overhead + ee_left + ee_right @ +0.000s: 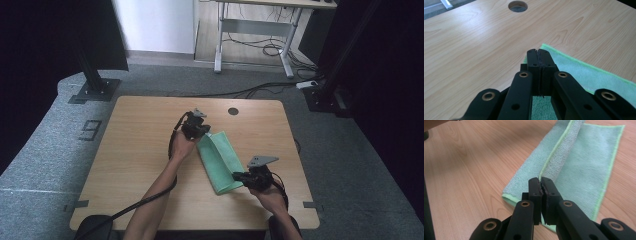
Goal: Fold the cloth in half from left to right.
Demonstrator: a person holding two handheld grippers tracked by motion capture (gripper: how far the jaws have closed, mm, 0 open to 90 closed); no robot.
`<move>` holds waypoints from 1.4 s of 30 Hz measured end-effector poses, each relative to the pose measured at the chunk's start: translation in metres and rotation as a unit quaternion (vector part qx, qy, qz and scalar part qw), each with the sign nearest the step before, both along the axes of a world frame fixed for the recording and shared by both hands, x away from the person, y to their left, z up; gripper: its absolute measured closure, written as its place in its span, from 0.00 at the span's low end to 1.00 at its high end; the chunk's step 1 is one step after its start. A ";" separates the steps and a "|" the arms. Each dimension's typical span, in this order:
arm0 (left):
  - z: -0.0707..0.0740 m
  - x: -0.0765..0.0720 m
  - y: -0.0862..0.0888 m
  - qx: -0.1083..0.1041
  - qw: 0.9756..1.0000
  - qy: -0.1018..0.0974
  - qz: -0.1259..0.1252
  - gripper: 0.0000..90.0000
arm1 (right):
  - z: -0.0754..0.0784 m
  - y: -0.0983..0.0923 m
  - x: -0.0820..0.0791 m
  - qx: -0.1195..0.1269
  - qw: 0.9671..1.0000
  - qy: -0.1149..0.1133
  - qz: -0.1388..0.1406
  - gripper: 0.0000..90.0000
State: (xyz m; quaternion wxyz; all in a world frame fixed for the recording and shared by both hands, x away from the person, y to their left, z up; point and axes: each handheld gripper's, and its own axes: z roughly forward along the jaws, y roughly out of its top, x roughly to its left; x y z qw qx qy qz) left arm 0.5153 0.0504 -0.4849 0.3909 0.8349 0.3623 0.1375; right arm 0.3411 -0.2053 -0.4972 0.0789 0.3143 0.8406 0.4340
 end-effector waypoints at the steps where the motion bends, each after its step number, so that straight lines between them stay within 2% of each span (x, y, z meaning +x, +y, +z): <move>1: 0.000 0.001 -0.003 0.002 1.000 0.000 -0.002 0.98 | 0.000 -0.002 0.000 0.001 1.000 0.000 -0.002 0.96; 9: -0.008 0.009 -0.023 0.006 1.000 0.003 -0.007 0.98 | -0.003 -0.014 0.002 -0.003 1.000 0.001 -0.020 0.96; 15: -0.013 0.014 -0.031 0.007 1.000 0.008 -0.008 0.98 | -0.006 -0.022 0.004 -0.007 0.999 0.003 -0.034 0.96; 23: -0.023 0.019 -0.038 0.032 0.999 0.017 -0.005 0.95 | -0.021 -0.024 0.010 -0.040 0.998 0.018 -0.045 0.96; 24: -0.026 0.021 -0.038 0.035 0.999 0.016 -0.001 0.93 | -0.025 -0.024 0.012 -0.051 0.997 0.021 -0.049 0.96; 28: -0.025 0.022 -0.036 0.032 0.999 0.005 0.010 0.75 | -0.031 -0.026 0.015 -0.064 0.996 0.028 -0.052 0.95; 30: -0.019 0.021 -0.033 0.026 0.999 -0.007 0.019 0.66 | -0.033 -0.027 0.016 -0.066 0.996 0.028 -0.055 0.95; 35: -0.008 0.016 -0.028 0.019 1.000 -0.017 0.018 0.46 | -0.033 -0.029 0.016 -0.065 0.995 0.031 -0.063 0.94; 37: -0.005 0.011 -0.026 0.021 0.999 -0.023 0.018 0.42 | -0.032 -0.030 0.016 -0.065 0.995 0.028 -0.066 0.91; 39: -0.004 0.006 -0.022 0.010 1.000 -0.018 0.009 0.34 | -0.031 -0.031 0.016 -0.063 0.995 0.025 -0.071 0.87; 40: -0.004 0.003 -0.021 0.006 1.000 -0.014 0.006 0.27 | -0.029 -0.033 0.016 -0.063 0.995 0.021 -0.076 0.80; 42: -0.008 -0.011 -0.019 -0.002 1.000 -0.012 -0.005 0.20 | -0.028 -0.035 0.017 -0.061 0.994 0.016 -0.086 0.71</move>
